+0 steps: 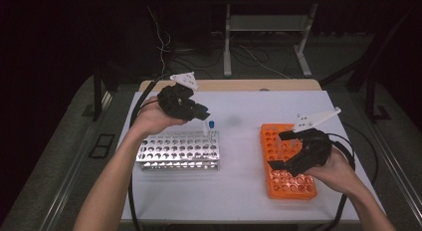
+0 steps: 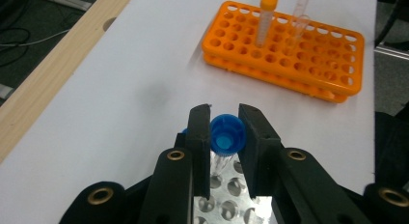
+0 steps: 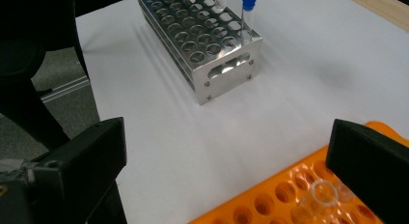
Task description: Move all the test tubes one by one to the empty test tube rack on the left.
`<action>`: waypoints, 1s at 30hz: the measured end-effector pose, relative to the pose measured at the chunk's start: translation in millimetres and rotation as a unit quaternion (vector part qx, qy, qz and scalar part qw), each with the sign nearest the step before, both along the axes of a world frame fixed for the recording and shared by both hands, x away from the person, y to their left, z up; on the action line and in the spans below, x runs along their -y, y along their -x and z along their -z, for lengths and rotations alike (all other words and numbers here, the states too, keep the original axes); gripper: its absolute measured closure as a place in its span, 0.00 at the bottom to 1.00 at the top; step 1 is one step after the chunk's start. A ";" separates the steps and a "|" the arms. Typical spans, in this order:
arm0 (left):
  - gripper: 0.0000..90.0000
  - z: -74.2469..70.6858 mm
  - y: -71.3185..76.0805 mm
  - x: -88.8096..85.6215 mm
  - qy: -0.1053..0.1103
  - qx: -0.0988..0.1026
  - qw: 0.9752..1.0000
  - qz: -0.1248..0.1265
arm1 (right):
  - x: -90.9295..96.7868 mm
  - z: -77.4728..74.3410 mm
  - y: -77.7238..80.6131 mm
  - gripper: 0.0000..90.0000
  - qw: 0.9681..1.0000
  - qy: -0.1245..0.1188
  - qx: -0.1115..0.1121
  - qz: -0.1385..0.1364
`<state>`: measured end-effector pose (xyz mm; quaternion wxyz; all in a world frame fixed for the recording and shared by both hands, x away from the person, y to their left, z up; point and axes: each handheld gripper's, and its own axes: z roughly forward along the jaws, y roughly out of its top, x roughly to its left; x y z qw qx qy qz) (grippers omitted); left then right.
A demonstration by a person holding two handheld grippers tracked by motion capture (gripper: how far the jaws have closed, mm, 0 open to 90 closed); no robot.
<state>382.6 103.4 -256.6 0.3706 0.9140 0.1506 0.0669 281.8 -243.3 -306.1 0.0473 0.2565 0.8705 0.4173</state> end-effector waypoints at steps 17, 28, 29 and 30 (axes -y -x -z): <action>0.83 18.5 -19.8 -0.6 -0.011 -0.005 1.000 -0.015 | 29.7 9.9 14.1 0.00 1.000 -0.005 -0.008 0.027; 0.83 36.7 -24.5 -5.2 -0.001 -0.017 1.000 -0.022 | 50.9 14.9 25.8 0.00 0.999 -0.010 -0.009 0.049; 0.83 37.4 -24.6 -5.2 -0.002 -0.017 1.000 -0.021 | 55.2 15.7 27.7 0.00 0.998 -0.010 -0.009 0.053; 0.83 38.3 -24.5 -5.2 -0.002 -0.017 1.000 -0.022 | 55.2 15.7 27.7 0.00 0.998 -0.010 -0.009 0.053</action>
